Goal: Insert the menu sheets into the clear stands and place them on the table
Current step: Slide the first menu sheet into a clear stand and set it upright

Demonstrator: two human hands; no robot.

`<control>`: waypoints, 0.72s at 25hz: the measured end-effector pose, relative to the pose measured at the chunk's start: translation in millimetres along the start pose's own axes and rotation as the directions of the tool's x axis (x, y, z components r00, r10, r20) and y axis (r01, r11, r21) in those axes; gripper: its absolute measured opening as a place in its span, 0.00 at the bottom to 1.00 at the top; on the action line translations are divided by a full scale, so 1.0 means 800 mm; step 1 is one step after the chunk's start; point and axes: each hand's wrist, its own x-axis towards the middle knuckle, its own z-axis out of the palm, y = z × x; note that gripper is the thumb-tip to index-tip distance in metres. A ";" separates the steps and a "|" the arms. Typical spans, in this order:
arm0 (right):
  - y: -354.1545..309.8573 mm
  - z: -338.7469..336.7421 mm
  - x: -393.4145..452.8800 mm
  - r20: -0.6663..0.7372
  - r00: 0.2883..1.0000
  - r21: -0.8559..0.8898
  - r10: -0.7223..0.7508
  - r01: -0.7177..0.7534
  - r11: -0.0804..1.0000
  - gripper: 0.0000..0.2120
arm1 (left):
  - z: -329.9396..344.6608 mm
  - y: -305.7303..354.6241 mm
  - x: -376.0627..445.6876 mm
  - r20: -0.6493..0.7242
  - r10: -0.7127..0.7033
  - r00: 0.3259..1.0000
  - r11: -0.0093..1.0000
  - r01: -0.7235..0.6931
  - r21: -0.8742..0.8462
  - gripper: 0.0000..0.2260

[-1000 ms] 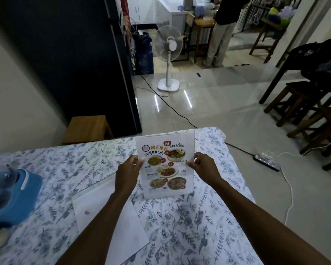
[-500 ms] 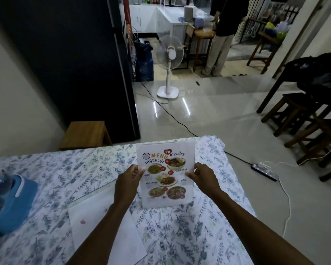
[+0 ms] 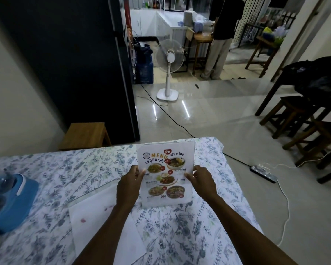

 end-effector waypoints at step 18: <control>-0.042 -0.002 -0.048 -0.023 0.980 -0.005 0.199 -0.199 0.980 0.16 | -0.030 0.002 0.001 0.227 -0.053 0.972 0.998 0.058 -0.014 0.13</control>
